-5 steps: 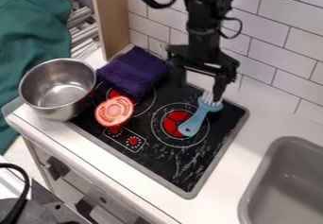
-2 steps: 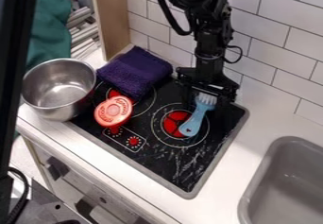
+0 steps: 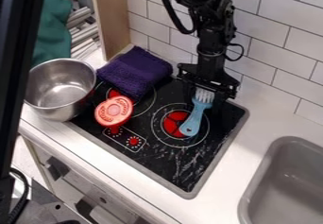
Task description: Move the brush to the lower part of the stove on the right
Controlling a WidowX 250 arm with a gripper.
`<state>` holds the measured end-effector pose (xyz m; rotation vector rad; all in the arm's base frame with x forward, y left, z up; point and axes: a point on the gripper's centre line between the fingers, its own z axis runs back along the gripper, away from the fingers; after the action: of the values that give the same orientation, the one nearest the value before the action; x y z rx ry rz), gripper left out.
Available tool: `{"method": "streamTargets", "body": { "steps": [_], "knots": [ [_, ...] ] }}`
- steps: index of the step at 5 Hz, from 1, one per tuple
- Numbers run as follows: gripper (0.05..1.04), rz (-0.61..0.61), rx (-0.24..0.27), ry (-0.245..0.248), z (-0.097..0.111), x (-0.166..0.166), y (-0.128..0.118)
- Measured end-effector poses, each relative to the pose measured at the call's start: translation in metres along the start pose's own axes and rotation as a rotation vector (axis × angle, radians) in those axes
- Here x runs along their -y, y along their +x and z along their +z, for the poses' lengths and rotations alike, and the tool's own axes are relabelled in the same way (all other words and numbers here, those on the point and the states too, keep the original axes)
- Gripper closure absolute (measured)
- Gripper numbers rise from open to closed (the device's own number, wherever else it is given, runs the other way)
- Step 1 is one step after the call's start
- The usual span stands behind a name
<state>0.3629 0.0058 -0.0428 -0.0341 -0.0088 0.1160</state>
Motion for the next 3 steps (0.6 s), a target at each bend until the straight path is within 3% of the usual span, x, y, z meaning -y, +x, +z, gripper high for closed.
{"method": "streamTargets", "body": {
  "steps": [2, 3],
  "knots": [
    [0.331, -0.026, -0.009, 0.014, 0.003, -0.003, -0.011],
    [0.331, -0.037, 0.037, 0.011, 0.031, -0.002, -0.022]
  ]
}}
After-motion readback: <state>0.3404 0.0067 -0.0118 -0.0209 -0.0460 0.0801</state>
